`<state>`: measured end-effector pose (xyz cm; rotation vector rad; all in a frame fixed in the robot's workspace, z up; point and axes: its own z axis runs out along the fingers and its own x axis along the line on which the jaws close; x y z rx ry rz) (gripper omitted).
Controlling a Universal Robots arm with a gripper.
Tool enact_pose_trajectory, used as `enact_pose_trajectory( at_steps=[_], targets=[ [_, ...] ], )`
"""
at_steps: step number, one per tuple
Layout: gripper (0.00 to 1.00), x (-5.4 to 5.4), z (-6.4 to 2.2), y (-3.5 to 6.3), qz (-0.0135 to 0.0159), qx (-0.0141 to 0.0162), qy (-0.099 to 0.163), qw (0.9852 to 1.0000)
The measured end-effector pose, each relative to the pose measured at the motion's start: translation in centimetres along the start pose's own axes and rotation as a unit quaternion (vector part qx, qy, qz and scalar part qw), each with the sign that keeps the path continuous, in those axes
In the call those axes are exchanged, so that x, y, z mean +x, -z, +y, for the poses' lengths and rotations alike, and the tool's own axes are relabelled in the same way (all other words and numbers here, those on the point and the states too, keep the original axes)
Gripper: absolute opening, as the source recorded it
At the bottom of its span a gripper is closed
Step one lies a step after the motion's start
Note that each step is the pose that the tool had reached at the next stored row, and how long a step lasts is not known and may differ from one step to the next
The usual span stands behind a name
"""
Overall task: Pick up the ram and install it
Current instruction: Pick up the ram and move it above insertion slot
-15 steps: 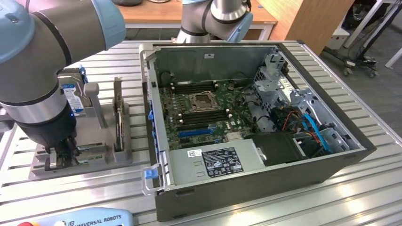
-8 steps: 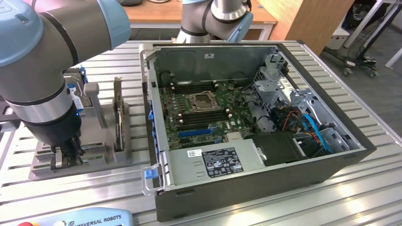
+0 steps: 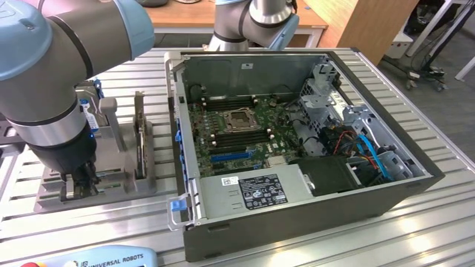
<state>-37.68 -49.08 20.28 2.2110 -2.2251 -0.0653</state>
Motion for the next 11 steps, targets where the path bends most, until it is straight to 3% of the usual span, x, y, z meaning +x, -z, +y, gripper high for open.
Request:
enact_pose_trajectory(
  at_steps=[11],
  targets=[
    [0.3,0.01,-0.16,-0.26,-0.0008,0.0001,0.0,1.0]
  ],
)
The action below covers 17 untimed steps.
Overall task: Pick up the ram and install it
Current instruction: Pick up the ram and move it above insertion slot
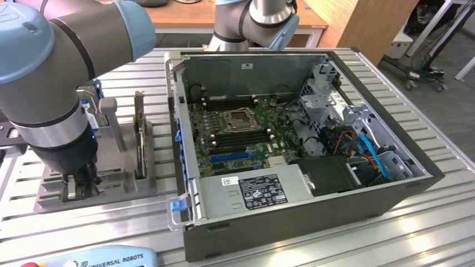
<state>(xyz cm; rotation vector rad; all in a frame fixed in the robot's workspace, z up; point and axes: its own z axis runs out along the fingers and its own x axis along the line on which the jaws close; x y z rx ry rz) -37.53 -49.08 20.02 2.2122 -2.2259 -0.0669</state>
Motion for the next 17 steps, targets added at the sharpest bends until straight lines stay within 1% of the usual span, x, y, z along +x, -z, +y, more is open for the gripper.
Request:
enact_pose_trajectory(
  at_steps=[2,16,17],
  targets=[
    [0.3,0.0,-0.12,0.0,-0.0003,-0.0001,0.0,1.0],
    [0.29,0.0,-0.12,-0.01,-0.0002,-0.0001,0.0,1.0],
    [0.22,0.0,-0.12,-0.01,-0.0002,-0.0001,0.0,1.0]
  ],
)
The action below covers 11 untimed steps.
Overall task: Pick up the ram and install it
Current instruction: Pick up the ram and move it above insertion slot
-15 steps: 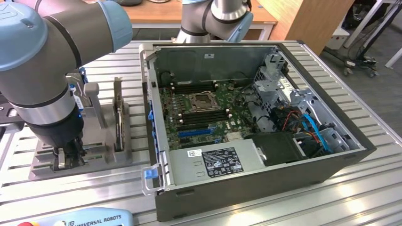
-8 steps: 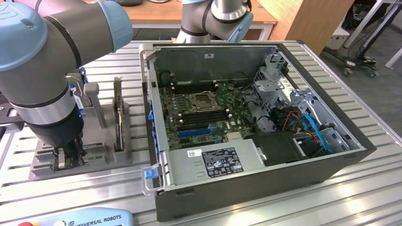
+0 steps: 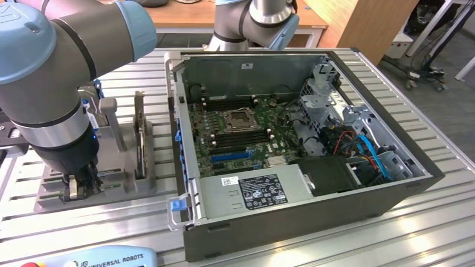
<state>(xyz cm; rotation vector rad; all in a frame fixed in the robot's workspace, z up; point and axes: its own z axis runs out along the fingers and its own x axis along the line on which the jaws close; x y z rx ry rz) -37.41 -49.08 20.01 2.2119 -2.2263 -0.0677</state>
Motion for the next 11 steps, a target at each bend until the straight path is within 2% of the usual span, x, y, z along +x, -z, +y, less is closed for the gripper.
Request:
enact_pose_trajectory(
  at_steps=[11],
  targets=[
    [0.22,-0.01,-0.11,0.0,0.0,0.0,0.0,1.0]
  ],
)
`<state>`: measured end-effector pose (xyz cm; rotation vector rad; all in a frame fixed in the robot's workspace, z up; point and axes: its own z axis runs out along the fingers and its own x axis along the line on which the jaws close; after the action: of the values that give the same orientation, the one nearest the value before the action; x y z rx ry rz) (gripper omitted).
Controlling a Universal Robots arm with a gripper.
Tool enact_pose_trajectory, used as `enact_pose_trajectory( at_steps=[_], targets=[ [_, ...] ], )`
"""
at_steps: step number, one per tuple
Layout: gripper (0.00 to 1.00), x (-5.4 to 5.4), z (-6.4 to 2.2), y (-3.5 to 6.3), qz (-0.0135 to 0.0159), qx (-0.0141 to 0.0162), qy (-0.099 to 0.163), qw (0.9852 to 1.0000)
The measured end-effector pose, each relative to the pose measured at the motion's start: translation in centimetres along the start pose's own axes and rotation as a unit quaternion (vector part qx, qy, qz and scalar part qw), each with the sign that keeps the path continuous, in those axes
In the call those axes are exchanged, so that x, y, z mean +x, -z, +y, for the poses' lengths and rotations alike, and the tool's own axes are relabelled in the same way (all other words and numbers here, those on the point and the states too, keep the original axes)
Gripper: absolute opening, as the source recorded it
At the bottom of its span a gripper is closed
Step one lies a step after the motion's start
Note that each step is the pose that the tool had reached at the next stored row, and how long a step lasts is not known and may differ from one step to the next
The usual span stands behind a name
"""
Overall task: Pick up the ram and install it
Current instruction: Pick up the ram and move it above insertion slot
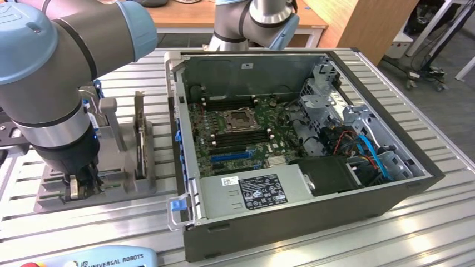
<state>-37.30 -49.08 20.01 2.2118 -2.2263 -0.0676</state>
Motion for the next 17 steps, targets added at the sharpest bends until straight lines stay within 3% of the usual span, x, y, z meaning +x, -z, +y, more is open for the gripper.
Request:
enact_pose_trajectory(
  at_steps=[17],
  targets=[
    [0.22,-0.08,-0.11,0.0,0.0,0.0,0.001,1.0]
  ],
)
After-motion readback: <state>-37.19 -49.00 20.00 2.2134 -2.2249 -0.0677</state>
